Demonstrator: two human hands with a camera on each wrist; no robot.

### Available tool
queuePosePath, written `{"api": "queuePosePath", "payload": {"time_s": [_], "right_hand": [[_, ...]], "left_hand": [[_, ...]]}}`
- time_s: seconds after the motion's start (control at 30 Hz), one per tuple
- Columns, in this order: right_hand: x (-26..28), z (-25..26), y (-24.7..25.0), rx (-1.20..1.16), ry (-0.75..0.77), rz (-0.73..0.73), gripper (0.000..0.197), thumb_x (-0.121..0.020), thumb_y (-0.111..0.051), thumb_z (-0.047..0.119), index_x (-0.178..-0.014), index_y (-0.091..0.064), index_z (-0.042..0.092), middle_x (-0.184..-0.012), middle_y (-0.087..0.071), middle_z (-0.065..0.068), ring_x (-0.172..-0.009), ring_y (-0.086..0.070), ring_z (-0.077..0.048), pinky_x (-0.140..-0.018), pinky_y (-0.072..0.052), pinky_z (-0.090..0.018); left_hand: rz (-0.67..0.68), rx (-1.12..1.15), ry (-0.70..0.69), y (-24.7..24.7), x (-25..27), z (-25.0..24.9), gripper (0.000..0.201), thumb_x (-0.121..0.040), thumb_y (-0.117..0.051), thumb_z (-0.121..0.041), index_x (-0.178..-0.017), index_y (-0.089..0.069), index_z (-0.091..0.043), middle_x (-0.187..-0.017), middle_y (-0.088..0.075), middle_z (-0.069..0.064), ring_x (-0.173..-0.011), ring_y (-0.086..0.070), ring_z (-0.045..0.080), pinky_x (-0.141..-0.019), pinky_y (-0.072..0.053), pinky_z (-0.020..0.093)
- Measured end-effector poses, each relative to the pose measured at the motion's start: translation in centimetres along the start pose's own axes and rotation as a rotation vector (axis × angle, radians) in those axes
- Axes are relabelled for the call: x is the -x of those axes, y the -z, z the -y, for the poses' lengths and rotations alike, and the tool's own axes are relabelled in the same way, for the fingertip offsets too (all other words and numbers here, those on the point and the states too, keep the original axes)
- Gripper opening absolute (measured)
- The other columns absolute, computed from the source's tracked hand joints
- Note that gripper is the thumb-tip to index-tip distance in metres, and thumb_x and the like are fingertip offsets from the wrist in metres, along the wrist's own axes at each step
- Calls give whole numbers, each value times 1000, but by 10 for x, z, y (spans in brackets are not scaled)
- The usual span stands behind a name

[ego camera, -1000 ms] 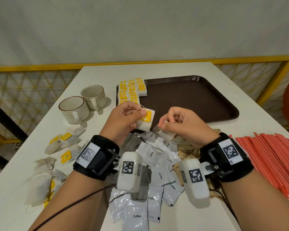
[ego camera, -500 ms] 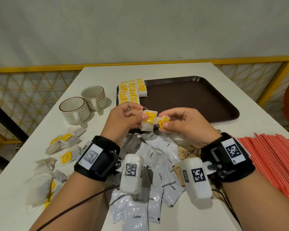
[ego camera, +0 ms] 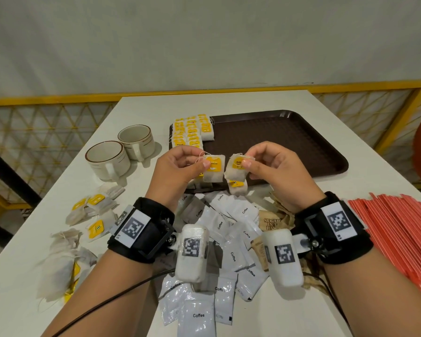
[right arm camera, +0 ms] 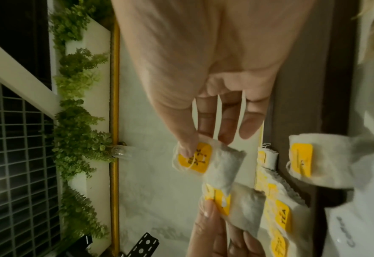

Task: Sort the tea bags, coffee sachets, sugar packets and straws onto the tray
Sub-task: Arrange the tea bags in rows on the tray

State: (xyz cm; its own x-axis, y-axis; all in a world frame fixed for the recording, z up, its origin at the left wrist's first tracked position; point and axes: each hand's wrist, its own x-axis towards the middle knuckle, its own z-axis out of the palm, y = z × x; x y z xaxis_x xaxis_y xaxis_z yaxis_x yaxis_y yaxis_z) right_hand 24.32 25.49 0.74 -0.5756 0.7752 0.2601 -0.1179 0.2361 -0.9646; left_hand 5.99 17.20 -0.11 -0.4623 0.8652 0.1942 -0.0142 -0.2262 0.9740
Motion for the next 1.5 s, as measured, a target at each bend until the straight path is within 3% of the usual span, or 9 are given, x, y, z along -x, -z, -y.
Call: {"api": "queuePosePath", "payload": {"time_s": [0.1,0.27,0.47,0.67,0.83,1.03,1.2,1.33,1.5], "right_hand": [[1,3,0,-56,-30,61,10,-81,-66,13,-91,-64,13,-87,-72,-3,-81,-65,-16,-71,-55,-31],[3,14,-8,-12,-85,283,25,-73,-71,6,-97,-68,10,-89,-72,-8,-80,-67,-13,-65,-54,-21],[-4,13,-15,104,-105,255,20,-77,-72,-1,-94,-68,9,-90,-70,-17,-80,-66,-15,-72,-57,-25],[-8,7,-19,221,-96,84,32,-71,-79,1,-95,-65,18,-93,-64,-4,-72,-64,-13,-66,-53,-20],[-11,8,-20,117,-163,91,36,-74,-75,-2,-102,-65,17,-99,-69,-10,-79,-67,-22,-77,-58,-32],[-13,10,-20,-100,-221,38,26,-79,-66,-9,-100,-63,5,-83,-66,-9,-72,-66,-14,-60,-55,-21],[-17,13,-19,-104,-232,52,26,-79,-67,-10,-102,-63,1,-83,-64,-10,-67,-66,-11,-58,-54,-19],[-23,18,-15,-54,-292,103,24,-80,-68,-4,-103,-65,4,-85,-65,-10,-70,-65,-12,-61,-57,-22],[-46,18,12,680,-301,228,31,-84,-71,29,-113,-67,22,-101,-65,2,-90,-61,-9,-69,-48,-16]], "left_hand": [[-46,8,-9,2,-2,1,17,-79,-70,1,-88,-64,-12,-69,-69,-4,-65,-66,5,-56,-49,14],[-55,18,15,4,-4,0,18,-77,-72,0,-88,-64,-13,-70,-70,-3,-65,-65,7,-57,-50,16],[9,48,46,1,-1,-2,18,-77,-71,1,-87,-63,-11,-68,-70,0,-64,-66,12,-58,-52,20],[57,27,57,2,-1,-4,17,-78,-71,1,-84,-63,-12,-65,-70,-2,-61,-66,8,-56,-49,16],[93,2,72,1,0,-4,17,-72,-75,-6,-82,-65,-16,-66,-70,-1,-59,-63,8,-59,-50,19],[92,74,100,-1,2,-6,22,-65,-75,-17,-85,-66,-14,-75,-72,6,-72,-67,20,-74,-52,34],[74,69,117,-3,3,-7,8,-77,-72,-12,-84,-66,-14,-82,-73,7,-74,-68,18,-78,-53,35],[68,15,94,-2,3,-5,21,-72,-76,0,-85,-66,-13,-77,-69,6,-76,-67,17,-69,-55,27],[-18,-6,90,-1,1,-4,25,-76,-71,8,-83,-63,-14,-81,-70,6,-75,-70,11,-61,-53,18]]}}
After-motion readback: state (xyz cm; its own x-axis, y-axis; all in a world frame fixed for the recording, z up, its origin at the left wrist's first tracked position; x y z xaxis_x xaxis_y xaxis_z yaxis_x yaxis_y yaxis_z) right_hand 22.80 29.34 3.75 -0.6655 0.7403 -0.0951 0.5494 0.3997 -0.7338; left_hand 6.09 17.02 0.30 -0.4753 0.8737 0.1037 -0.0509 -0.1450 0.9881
